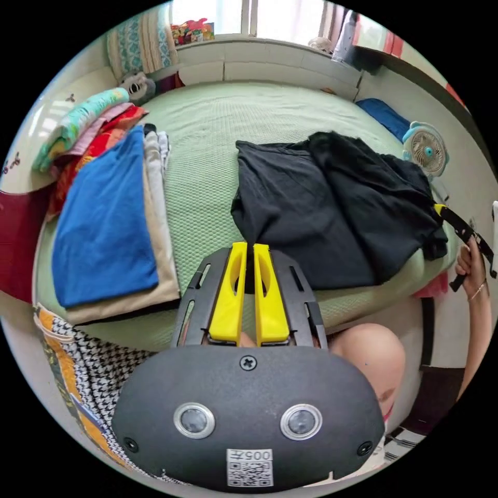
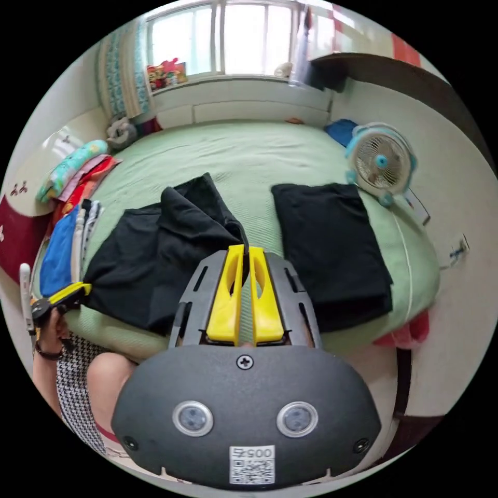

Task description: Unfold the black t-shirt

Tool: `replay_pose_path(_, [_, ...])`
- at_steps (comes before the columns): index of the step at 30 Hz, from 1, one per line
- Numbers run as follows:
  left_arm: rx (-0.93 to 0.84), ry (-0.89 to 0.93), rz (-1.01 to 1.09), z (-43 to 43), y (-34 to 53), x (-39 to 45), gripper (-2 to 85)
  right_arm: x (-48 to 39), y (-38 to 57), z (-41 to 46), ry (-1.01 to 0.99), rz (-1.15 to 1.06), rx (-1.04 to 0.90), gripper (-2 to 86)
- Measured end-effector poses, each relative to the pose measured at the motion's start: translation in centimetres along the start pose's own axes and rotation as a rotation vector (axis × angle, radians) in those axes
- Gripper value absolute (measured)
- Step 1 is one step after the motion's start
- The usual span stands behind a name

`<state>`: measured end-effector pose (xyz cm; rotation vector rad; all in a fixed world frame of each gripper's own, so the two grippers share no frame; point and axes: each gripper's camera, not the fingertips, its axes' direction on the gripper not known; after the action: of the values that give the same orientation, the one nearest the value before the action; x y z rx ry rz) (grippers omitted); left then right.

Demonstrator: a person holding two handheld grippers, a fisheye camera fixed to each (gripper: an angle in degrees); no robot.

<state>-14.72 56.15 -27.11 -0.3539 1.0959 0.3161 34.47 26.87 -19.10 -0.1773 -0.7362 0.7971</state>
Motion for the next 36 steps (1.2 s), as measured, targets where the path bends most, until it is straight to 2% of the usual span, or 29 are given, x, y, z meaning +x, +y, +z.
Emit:
replay_pose_path(3, [-0.003, -0.018, 0.004, -0.6, 1.8, -0.4, 3.5, 3.3, 3.1, 1.1, 0.079, 0.069, -0.061, -1.3])
replay_pose_path(8, [-0.008, -0.051, -0.006, -0.7, 5.1, -1.0, 3.9, 5.4, 7.0, 2.9, 0.080, 0.118, -0.133, -1.2])
replay_pose_path(12, [0.003, -0.010, -0.044, -1.4, 6.1, -2.2, 4.2, 5.6, 6.7, 2.2, 0.076, 0.104, -0.121, -0.9])
replay_pose_path(15, [0.043, -0.049, -0.078, -3.2, 5.8, -3.6, 3.7, 5.6, 5.9, 1.0, 0.052, 0.029, -0.093, 1.4])
replay_pose_path(22, [0.120, 0.083, -0.035, -4.2, 0.6, -5.3, 8.4, 4.7, 2.6, -1.4, -0.119, -0.055, 0.057, 7.1])
replay_pose_path(26, [0.133, 0.111, -0.041, -2.7, -2.8, -5.4, 9.7, 1.0, 0.5, 1.1, -0.120, -0.155, 0.010, 7.2])
replay_pose_path(31, [0.083, 0.119, -0.024, 0.1, -7.2, -5.6, 10.7, -1.8, -1.6, 4.2, -0.207, -0.138, -0.037, 7.4])
replay_pose_path(36, [0.048, 0.092, -0.004, 2.3, -10.2, -6.0, 11.2, -4.6, -3.6, 6.7, -0.129, -0.214, -0.070, 7.8])
